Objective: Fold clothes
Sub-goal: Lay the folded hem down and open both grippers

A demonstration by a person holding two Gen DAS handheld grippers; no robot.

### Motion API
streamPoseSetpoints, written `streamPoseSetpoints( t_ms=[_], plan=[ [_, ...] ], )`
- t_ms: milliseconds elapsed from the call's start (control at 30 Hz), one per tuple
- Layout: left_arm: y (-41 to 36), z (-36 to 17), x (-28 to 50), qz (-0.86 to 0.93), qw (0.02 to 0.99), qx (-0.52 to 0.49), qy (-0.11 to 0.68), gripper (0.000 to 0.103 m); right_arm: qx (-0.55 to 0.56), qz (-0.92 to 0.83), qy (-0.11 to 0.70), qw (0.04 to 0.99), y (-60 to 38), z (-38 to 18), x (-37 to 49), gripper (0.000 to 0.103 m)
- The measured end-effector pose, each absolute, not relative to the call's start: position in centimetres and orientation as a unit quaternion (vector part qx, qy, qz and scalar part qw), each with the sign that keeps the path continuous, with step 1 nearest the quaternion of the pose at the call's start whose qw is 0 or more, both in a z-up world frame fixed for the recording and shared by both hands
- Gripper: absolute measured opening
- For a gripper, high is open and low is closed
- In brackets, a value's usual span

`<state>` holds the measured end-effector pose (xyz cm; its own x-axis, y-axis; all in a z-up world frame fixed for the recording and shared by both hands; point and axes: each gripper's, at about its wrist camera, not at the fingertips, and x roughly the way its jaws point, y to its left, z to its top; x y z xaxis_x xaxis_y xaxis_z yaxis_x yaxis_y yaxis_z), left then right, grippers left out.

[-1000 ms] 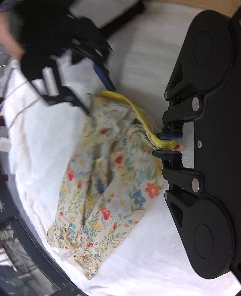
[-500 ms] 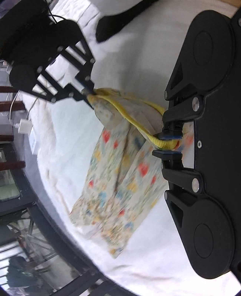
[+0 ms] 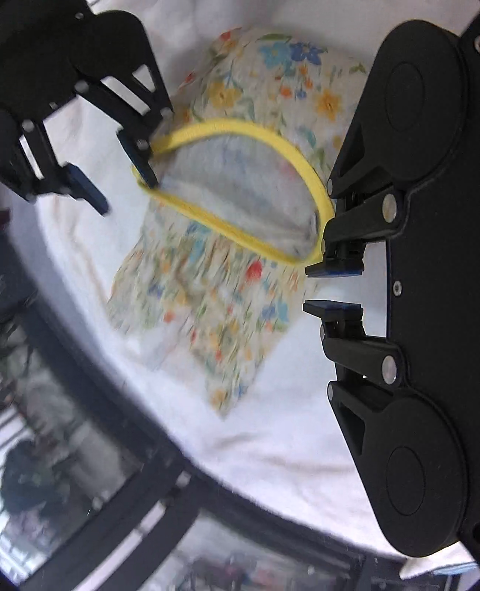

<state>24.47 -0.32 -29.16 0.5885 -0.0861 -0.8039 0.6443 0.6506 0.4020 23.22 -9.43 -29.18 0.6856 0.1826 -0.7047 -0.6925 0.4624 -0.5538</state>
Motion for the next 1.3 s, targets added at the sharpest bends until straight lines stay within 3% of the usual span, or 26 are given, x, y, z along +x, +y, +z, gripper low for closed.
streamPoseSetpoints(
  t_ms=[100,133,300,467,567,667,767,967,1033,1067,1133,1200,1300],
  plan=[
    [0.7,-27.6,22.9,-0.22,0.832,0.347,0.373,0.035,-0.45,0.258,0.246,0.819,-10.7,-27.3,22.1,0.074],
    [0.9,-27.0,22.1,-0.224,0.835,0.347,0.364,0.04,-0.454,0.26,0.227,0.821,-11.1,-26.8,21.4,0.078],
    [-2.0,-27.8,15.0,-0.312,0.799,0.415,0.304,0.053,-0.489,0.262,0.19,0.81,-12.1,-26.8,19.8,0.081],
    [-5.8,-33.8,12.4,-0.355,0.723,0.51,0.301,0.054,-0.508,0.239,0.194,0.805,-10.7,-29.7,21.6,0.081],
    [-6.3,-34.9,13.1,-0.344,0.723,0.508,0.319,0.054,-0.506,0.2,0.225,0.808,-8.6,-31.6,25.0,0.081],
    [-6.1,-33.8,13.8,-0.34,0.734,0.484,0.334,0.054,-0.453,0.2,0.263,0.828,-8.6,-31.1,26.4,0.081],
    [-4.8,-31.0,14.5,-0.352,0.758,0.428,0.344,0.054,-0.298,0.242,0.344,0.857,-11.2,-28.2,28.0,0.082],
    [-1.2,-27.9,18.1,-0.286,0.821,0.329,0.369,0.057,-0.098,0.245,0.415,0.871,-16.3,-26.2,29.7,0.082],
    [0.3,-28.0,20.7,-0.256,0.84,0.256,0.404,0.057,0.017,0.259,0.43,0.865,-19.3,-25.3,29.7,0.081],
    [1.0,-28.0,22.0,-0.244,0.846,0.215,0.422,0.057,0.028,0.258,0.435,0.862,-19.6,-25.5,29.4,0.079],
    [2.3,-28.6,25.3,-0.2,0.857,0.12,0.46,0.056,0.038,0.257,0.448,0.855,-19.9,-26.1,28.9,0.059],
    [3.1,-29.3,27.2,-0.178,0.852,0.06,0.488,0.056,0.03,0.258,0.466,0.846,-19.3,-27.3,28.6,0.052],
    [3.7,-30.6,29.8,-0.143,0.842,0.006,0.52,0.056,0.005,0.245,0.483,0.841,-18.0,-29.1,28.1,0.048]
  ],
)
